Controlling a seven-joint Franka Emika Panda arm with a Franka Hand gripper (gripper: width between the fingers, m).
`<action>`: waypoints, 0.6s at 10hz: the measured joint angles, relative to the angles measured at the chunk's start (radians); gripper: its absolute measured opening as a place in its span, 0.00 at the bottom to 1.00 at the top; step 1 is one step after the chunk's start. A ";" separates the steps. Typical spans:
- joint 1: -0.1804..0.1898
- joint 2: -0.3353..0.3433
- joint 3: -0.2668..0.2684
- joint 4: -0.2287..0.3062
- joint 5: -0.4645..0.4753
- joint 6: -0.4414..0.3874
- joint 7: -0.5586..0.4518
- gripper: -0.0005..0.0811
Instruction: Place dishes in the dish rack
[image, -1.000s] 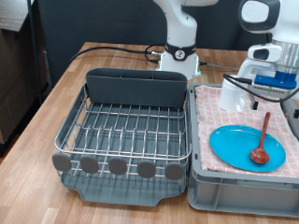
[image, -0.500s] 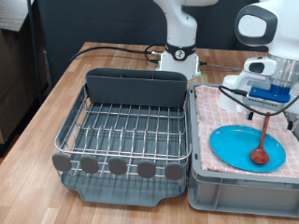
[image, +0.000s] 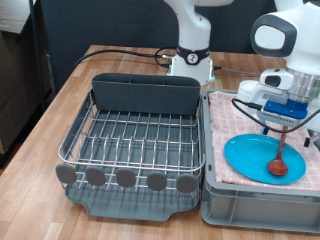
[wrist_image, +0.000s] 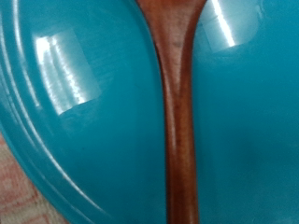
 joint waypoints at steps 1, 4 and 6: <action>0.004 0.006 -0.007 0.001 -0.009 0.005 0.011 0.99; 0.011 0.024 -0.024 0.006 -0.032 0.015 0.037 0.99; 0.011 0.031 -0.034 0.007 -0.036 0.031 0.038 0.99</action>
